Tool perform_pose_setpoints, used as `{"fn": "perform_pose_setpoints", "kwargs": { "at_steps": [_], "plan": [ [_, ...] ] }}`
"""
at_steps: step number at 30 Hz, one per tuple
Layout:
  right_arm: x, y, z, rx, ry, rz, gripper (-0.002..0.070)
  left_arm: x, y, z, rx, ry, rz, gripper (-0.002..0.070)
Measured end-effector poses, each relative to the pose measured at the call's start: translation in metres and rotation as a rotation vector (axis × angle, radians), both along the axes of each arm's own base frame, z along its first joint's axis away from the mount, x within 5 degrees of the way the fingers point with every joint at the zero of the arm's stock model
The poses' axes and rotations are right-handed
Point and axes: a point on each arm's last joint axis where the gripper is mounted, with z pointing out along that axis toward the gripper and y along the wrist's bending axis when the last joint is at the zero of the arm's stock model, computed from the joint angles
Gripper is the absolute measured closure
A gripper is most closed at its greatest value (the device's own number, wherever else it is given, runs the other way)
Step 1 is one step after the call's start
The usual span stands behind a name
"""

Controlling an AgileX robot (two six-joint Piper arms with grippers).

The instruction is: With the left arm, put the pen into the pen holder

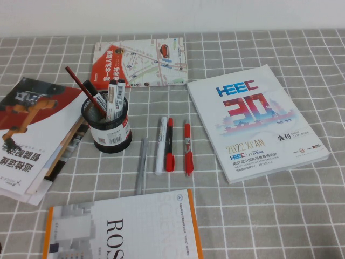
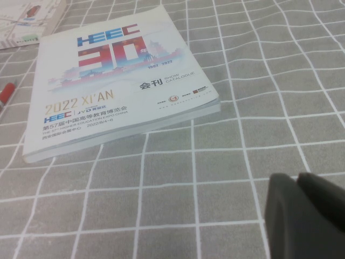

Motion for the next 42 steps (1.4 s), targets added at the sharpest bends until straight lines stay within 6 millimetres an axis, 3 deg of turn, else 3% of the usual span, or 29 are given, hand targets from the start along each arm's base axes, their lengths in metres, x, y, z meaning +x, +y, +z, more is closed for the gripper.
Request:
{"fn": "perform_pose_setpoints", "kwargs": {
  "at_steps": [7, 18, 29, 37, 42],
  "plan": [
    [0.000, 0.000, 0.000, 0.000, 0.000, 0.000, 0.0691, 0.001, -0.001, 0.003, -0.051, -0.024, 0.003, 0.0675],
    [0.000, 0.000, 0.000, 0.000, 0.000, 0.000, 0.0692, 0.003, -0.006, 0.018, -0.540, -0.133, 0.049, 0.0675],
    [0.000, 0.000, 0.000, 0.000, 0.000, 0.000, 0.0692, 0.004, -0.002, 0.028, -0.578, -0.249, 0.069, 0.0675],
    [0.000, 0.000, 0.000, 0.000, 0.000, 0.000, 0.0692, 0.008, -0.006, 0.023, -0.600, -0.095, 0.073, 0.0675],
    [0.000, 0.000, 0.000, 0.000, 0.000, 0.000, 0.0692, 0.020, -0.013, 0.052, -0.563, 0.081, 0.054, 0.0675]
  ]
}}
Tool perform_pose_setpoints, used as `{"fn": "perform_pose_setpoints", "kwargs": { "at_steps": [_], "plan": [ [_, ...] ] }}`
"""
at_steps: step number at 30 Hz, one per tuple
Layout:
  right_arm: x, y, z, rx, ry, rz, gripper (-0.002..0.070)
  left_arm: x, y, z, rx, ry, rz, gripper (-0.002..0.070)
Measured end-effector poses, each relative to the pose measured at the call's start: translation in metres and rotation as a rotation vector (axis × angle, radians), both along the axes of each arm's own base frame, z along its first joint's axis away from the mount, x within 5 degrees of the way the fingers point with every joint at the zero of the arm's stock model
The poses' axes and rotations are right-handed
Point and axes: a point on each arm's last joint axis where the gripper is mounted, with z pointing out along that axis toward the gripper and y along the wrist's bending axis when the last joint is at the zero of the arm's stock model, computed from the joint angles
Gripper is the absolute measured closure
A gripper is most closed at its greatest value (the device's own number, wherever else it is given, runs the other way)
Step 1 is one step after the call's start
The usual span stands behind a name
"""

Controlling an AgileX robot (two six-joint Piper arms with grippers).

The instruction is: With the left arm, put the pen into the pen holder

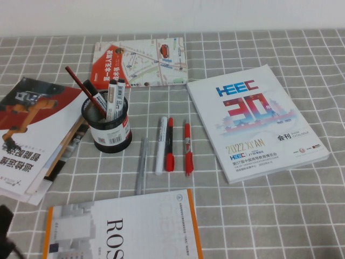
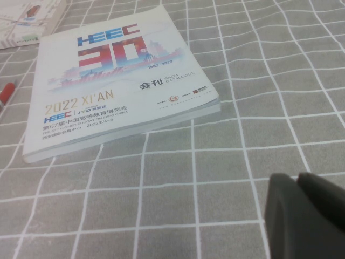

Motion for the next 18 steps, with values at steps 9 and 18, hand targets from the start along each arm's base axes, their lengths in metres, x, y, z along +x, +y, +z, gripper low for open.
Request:
{"fn": "perform_pose_setpoints", "kwargs": {
  "at_steps": [9, 18],
  "plan": [
    [0.000, 0.000, 0.000, 0.000, 0.000, 0.000, 0.0692, 0.045, -0.016, 0.051, 0.184, 0.324, -0.239, 0.0675],
    [0.000, 0.000, 0.000, 0.000, 0.000, 0.000, 0.0692, 0.099, -0.037, 0.064, 0.255, 0.485, -0.405, 0.0675]
  ]
}}
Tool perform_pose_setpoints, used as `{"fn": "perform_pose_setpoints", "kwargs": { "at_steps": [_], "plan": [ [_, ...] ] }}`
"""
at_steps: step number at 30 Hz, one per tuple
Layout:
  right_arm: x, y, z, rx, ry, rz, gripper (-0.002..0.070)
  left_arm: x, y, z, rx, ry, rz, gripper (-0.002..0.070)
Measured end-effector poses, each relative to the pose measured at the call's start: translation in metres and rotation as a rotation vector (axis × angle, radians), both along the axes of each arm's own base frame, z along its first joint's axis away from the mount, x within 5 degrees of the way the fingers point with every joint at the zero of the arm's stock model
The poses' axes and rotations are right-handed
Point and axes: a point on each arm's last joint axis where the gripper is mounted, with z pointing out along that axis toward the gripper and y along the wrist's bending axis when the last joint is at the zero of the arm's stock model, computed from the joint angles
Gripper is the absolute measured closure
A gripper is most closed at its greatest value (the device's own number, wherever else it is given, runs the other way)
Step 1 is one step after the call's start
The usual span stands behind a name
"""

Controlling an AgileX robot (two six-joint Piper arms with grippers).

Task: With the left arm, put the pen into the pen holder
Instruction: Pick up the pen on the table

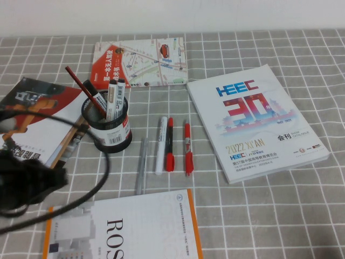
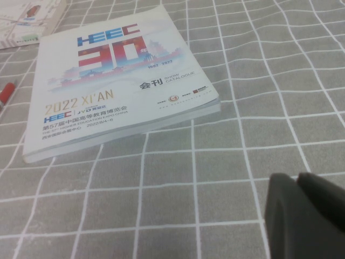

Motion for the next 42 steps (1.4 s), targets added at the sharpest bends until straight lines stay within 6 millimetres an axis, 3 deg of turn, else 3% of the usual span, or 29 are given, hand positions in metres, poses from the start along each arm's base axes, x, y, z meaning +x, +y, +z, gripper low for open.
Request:
{"fn": "perform_pose_setpoints", "kwargs": {
  "at_steps": [7, 15, 23, 31, 42],
  "plan": [
    [0.000, 0.000, 0.000, 0.000, 0.000, 0.000, 0.0691, 0.043, -0.043, -0.002, 0.026, 0.103, -0.116, 0.0675],
    [0.000, 0.000, 0.000, 0.000, 0.000, 0.000, 0.0692, 0.091, -0.105, -0.014, 0.162, 0.208, -0.228, 0.0675],
    [0.000, 0.000, 0.000, 0.000, 0.000, 0.000, 0.0692, 0.119, -0.146, -0.030, 0.314, 0.330, -0.310, 0.0675],
    [0.000, 0.000, 0.000, 0.000, 0.000, 0.000, 0.0692, 0.129, -0.155, -0.048, 0.399, 0.373, -0.340, 0.0669],
    [0.000, 0.000, 0.000, 0.000, 0.000, 0.000, 0.0691, 0.137, -0.157, -0.068, 0.449, 0.385, -0.331, 0.0449]
  ]
}}
